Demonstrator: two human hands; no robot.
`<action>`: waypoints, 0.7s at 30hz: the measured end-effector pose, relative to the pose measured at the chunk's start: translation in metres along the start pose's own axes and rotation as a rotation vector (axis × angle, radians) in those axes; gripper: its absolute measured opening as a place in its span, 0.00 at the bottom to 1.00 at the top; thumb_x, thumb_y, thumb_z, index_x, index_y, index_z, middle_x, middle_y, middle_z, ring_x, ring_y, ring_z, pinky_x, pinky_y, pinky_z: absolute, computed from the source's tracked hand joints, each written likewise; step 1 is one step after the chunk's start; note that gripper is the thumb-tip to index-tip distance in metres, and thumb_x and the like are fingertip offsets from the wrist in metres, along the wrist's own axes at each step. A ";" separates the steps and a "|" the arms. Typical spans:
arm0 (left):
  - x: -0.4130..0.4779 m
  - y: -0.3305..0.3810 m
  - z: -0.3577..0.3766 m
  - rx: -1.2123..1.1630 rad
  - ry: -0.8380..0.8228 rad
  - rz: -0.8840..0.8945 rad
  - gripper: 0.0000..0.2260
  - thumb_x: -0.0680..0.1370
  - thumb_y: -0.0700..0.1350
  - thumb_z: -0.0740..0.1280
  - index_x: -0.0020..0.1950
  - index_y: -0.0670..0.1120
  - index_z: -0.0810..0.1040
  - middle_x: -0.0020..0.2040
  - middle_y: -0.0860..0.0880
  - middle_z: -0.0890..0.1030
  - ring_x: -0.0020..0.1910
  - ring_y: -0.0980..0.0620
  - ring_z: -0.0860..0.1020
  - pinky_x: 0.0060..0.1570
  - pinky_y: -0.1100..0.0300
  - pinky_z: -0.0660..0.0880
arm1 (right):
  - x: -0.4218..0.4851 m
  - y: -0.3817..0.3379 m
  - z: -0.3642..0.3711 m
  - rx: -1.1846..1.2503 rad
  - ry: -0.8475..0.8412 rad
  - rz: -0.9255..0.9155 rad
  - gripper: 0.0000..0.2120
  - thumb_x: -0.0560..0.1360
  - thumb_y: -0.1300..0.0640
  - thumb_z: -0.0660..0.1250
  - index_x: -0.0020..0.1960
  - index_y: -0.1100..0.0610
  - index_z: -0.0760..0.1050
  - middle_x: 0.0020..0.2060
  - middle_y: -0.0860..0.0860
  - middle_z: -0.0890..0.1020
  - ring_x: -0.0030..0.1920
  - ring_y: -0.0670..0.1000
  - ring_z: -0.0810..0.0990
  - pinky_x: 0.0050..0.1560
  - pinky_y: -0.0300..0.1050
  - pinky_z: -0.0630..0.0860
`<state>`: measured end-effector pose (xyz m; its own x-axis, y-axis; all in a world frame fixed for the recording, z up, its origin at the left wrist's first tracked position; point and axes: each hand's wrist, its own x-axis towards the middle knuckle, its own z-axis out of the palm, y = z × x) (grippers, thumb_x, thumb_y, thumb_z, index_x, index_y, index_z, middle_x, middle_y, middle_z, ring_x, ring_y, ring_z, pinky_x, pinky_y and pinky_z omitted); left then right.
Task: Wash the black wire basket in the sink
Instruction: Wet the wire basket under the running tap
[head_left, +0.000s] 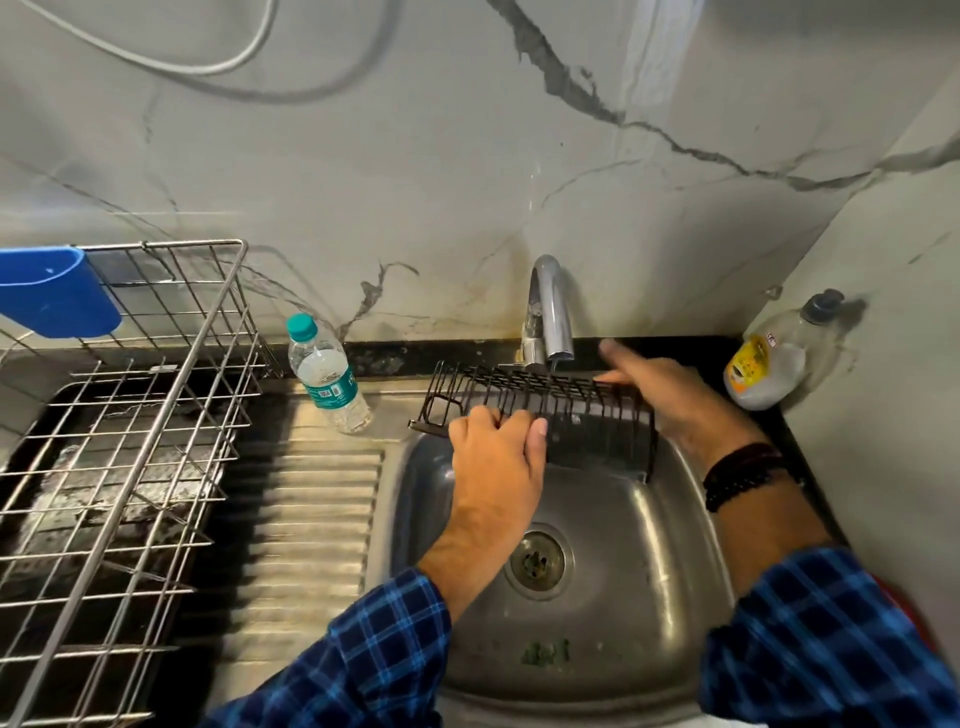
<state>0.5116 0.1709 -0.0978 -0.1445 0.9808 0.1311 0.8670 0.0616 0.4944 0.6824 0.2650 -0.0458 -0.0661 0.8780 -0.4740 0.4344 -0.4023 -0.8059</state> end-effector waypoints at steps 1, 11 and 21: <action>0.000 0.004 0.002 0.031 0.025 0.005 0.23 0.81 0.59 0.49 0.52 0.49 0.80 0.51 0.46 0.74 0.52 0.47 0.68 0.45 0.55 0.70 | -0.001 -0.003 0.004 -0.125 -0.051 -0.033 0.30 0.68 0.24 0.61 0.48 0.46 0.86 0.56 0.50 0.84 0.58 0.52 0.80 0.66 0.52 0.71; -0.013 0.025 0.023 0.317 0.005 0.215 0.09 0.75 0.57 0.69 0.50 0.54 0.81 0.51 0.47 0.77 0.51 0.45 0.75 0.48 0.45 0.75 | 0.012 -0.006 0.055 -0.445 -0.045 -0.338 0.22 0.75 0.28 0.57 0.55 0.41 0.77 0.47 0.43 0.83 0.48 0.46 0.82 0.57 0.52 0.78; 0.029 -0.029 -0.034 -0.573 -0.111 -0.338 0.20 0.82 0.60 0.57 0.71 0.53 0.70 0.70 0.50 0.74 0.69 0.51 0.72 0.69 0.53 0.67 | -0.010 0.027 0.046 -0.222 -0.061 -0.379 0.16 0.81 0.36 0.54 0.59 0.41 0.76 0.50 0.36 0.78 0.51 0.34 0.74 0.48 0.34 0.68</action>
<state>0.4664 0.1914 -0.0791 -0.2872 0.9399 -0.1844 0.3886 0.2903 0.8745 0.6535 0.2340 -0.0789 -0.3076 0.9334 -0.1848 0.5510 0.0164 -0.8344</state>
